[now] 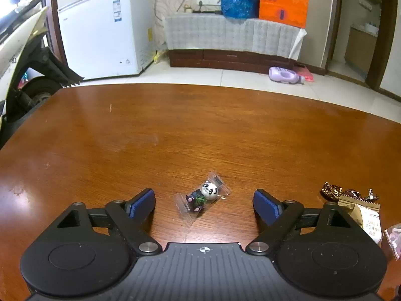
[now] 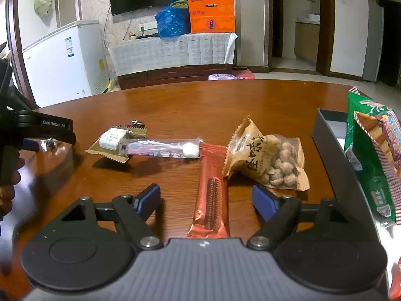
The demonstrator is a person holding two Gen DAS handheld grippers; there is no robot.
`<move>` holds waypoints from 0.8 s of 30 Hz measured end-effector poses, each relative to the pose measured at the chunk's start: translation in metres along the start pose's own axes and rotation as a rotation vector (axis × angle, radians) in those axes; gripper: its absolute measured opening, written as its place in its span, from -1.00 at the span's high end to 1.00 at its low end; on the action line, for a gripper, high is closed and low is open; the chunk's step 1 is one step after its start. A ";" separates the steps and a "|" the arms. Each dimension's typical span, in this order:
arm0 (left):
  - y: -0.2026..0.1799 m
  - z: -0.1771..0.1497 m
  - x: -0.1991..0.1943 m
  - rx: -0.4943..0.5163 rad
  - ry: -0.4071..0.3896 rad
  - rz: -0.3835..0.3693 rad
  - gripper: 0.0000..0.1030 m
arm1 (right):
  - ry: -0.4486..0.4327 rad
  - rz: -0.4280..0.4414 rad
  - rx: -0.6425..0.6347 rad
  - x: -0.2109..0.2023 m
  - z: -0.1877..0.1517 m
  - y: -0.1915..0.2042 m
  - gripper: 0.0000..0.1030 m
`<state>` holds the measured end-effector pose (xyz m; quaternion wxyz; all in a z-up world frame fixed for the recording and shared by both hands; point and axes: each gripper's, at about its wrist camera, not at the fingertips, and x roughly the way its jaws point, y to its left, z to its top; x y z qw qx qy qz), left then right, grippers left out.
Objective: Organize snacks
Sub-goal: 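Move the right tool over the red bar while the left tool moves over the panda packet, then grasp the red chocolate bar with the right tool while the left tool grasps the panda packet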
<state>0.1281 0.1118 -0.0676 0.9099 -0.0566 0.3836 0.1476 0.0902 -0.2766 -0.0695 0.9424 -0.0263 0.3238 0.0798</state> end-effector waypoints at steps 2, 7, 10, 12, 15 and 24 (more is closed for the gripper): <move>0.000 0.000 0.000 -0.001 -0.001 0.001 -0.66 | -0.002 -0.002 -0.004 0.000 0.000 0.001 -0.48; 0.001 -0.001 -0.001 -0.007 -0.015 0.002 -0.43 | -0.009 -0.005 -0.014 0.001 0.000 0.003 -0.11; 0.003 -0.001 -0.001 -0.012 -0.020 0.002 -0.38 | -0.011 -0.006 -0.022 0.000 0.000 0.003 -0.04; 0.003 -0.001 -0.002 -0.015 -0.025 0.003 -0.32 | -0.011 -0.011 -0.025 0.001 0.000 0.003 0.03; 0.002 -0.002 -0.003 -0.011 -0.026 0.000 -0.26 | -0.012 -0.015 -0.027 0.001 0.000 0.003 0.09; -0.003 -0.006 -0.009 -0.008 -0.040 -0.006 0.19 | -0.012 -0.023 -0.054 0.001 0.000 0.003 0.32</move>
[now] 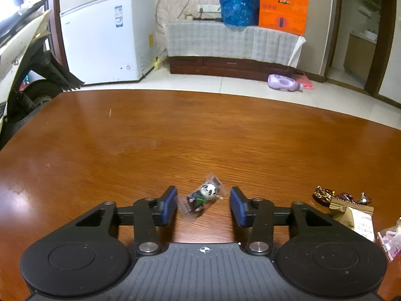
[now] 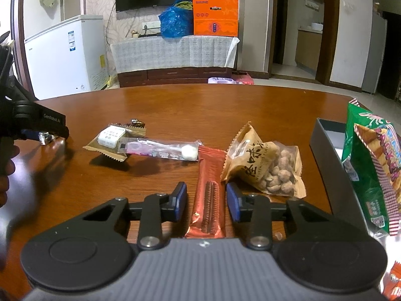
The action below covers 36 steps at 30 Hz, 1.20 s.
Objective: Organize snacks
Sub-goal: 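Grasp the red chocolate bar with the right tool while the left tool grasps the panda packet, then lift the red bar and panda packet and carry both toward the grey box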
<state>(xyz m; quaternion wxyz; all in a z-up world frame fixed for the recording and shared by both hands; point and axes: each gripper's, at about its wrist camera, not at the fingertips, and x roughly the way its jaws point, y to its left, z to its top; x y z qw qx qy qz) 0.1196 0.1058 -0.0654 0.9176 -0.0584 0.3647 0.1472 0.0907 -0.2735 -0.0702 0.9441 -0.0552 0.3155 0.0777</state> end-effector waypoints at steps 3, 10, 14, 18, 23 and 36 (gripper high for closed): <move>-0.002 -0.001 -0.001 0.005 -0.005 -0.008 0.46 | -0.001 0.001 -0.010 0.000 0.000 0.001 0.41; -0.004 0.000 -0.001 0.023 -0.011 -0.019 0.56 | -0.003 0.004 -0.027 -0.002 -0.003 0.001 0.54; -0.003 0.000 -0.002 0.014 -0.010 -0.029 0.59 | -0.004 0.006 -0.025 -0.003 -0.003 0.001 0.55; -0.002 0.000 -0.001 0.011 -0.008 -0.036 0.61 | -0.003 0.010 -0.014 -0.004 -0.003 0.000 0.57; 0.000 0.003 -0.004 0.005 -0.024 -0.043 0.62 | -0.008 0.015 0.014 -0.006 -0.001 -0.003 0.57; -0.005 0.005 -0.022 0.004 -0.050 -0.074 0.63 | -0.056 0.032 0.024 -0.027 0.002 -0.007 0.57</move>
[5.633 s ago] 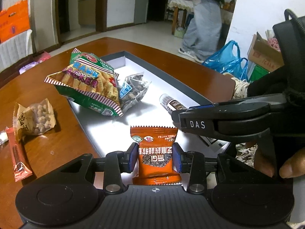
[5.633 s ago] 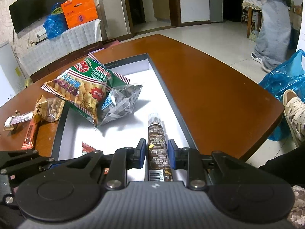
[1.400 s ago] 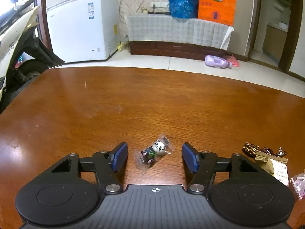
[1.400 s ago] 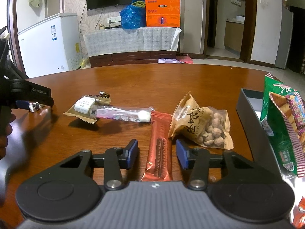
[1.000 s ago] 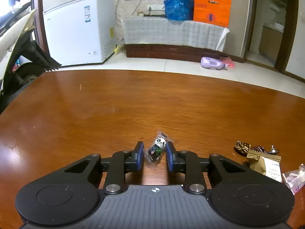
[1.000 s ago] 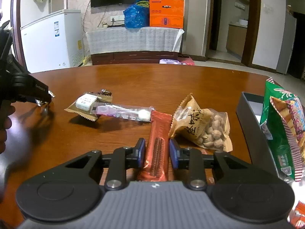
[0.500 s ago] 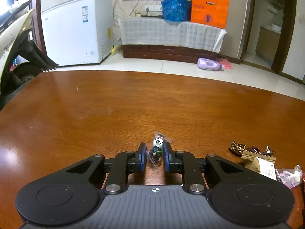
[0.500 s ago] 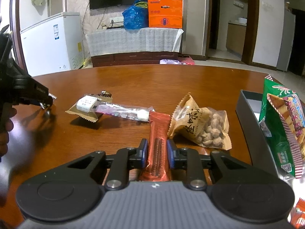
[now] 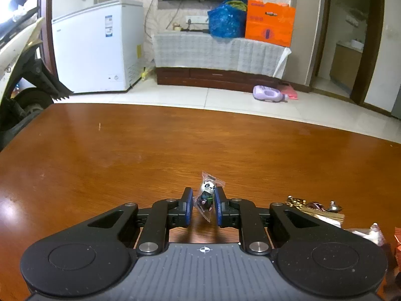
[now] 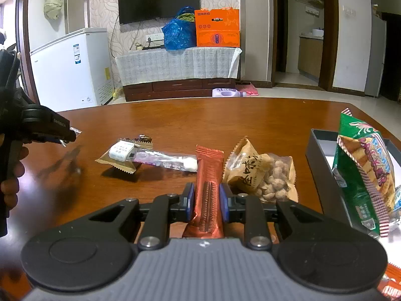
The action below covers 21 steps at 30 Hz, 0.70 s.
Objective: Organize snacks
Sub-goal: 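Lift the red bar and panda packet and carry both toward the grey box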
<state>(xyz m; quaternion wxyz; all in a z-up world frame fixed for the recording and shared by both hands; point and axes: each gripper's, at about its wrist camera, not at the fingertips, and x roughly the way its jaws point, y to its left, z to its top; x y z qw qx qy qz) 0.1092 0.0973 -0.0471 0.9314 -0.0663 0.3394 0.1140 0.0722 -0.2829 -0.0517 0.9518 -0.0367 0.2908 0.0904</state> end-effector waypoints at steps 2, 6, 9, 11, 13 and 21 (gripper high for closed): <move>-0.002 0.001 -0.003 0.000 -0.002 -0.007 0.63 | -0.003 0.002 0.002 -0.003 0.000 -0.001 0.57; -0.012 0.004 -0.015 0.018 -0.011 -0.029 0.63 | -0.013 0.006 0.005 -0.009 0.000 -0.002 0.57; -0.020 0.008 -0.030 0.037 -0.032 -0.045 0.63 | -0.028 0.012 0.015 -0.017 0.003 -0.004 0.57; -0.026 0.010 -0.041 0.047 -0.042 -0.056 0.63 | -0.043 0.019 0.020 -0.024 0.006 -0.005 0.57; -0.034 0.012 -0.052 0.058 -0.053 -0.068 0.63 | -0.065 0.021 0.020 -0.033 0.009 -0.006 0.57; -0.073 0.007 -0.100 0.109 -0.079 -0.157 0.63 | -0.148 -0.002 -0.009 -0.069 0.011 -0.012 0.57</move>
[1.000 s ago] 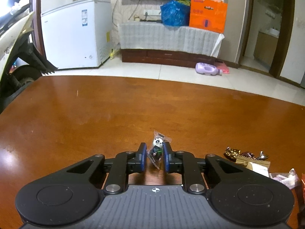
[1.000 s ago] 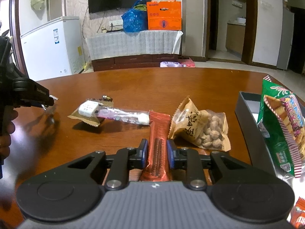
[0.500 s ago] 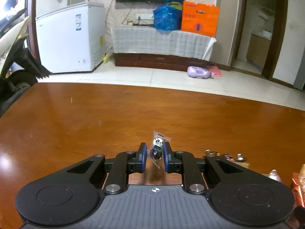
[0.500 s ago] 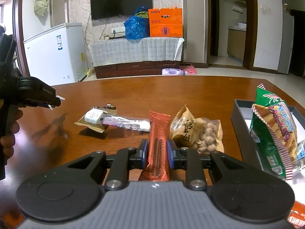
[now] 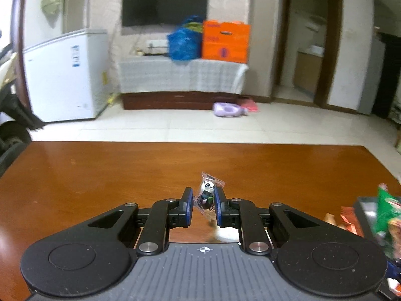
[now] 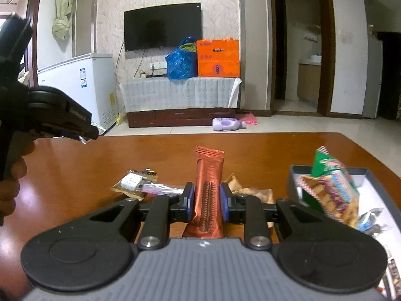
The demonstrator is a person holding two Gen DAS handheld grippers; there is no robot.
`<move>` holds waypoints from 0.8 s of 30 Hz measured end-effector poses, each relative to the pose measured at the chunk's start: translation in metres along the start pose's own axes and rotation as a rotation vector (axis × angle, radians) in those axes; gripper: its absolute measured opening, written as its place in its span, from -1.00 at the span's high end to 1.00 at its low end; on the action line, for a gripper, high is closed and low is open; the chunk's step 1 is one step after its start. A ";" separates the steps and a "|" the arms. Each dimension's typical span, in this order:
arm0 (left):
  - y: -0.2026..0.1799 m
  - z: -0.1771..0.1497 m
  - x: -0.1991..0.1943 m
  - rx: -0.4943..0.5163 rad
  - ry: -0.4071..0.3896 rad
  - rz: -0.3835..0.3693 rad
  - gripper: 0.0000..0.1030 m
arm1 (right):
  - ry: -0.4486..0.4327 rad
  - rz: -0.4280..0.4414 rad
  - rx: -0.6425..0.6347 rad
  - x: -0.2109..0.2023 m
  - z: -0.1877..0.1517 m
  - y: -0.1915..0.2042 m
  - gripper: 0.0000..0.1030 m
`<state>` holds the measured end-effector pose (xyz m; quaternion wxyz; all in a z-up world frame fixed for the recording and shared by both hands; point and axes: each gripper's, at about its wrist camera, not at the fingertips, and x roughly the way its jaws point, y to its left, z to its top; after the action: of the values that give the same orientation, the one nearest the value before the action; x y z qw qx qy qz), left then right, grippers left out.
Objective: Organize snacks
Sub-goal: 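Lift the red bar and panda packet and carry both toward the grey box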
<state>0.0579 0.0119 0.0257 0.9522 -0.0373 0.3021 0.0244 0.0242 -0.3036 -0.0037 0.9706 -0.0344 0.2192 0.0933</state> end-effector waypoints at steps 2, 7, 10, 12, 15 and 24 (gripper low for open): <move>-0.013 -0.003 -0.004 0.016 0.021 -0.033 0.63 | 0.028 -0.010 0.027 -0.009 0.000 -0.007 0.57; -0.047 -0.012 -0.018 0.069 0.037 -0.113 0.63 | 0.083 -0.016 0.085 -0.039 0.000 -0.032 0.57; -0.065 -0.020 -0.025 0.105 0.042 -0.157 0.63 | 0.058 -0.054 0.063 -0.066 -0.001 -0.048 0.57; -0.078 -0.027 -0.027 0.134 0.047 -0.191 0.63 | 0.033 -0.075 0.062 -0.087 -0.004 -0.058 0.57; -0.095 -0.040 -0.027 0.170 0.063 -0.235 0.63 | 0.001 -0.117 0.035 -0.114 -0.009 -0.070 0.57; -0.143 -0.056 -0.032 0.162 0.120 -0.417 0.63 | -0.089 -0.183 0.110 -0.160 -0.025 -0.113 0.57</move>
<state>0.0092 -0.1359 0.0064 0.9170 -0.0237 0.3447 -0.1995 -0.1058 -0.4440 0.0453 0.9842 0.0034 0.1767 -0.0063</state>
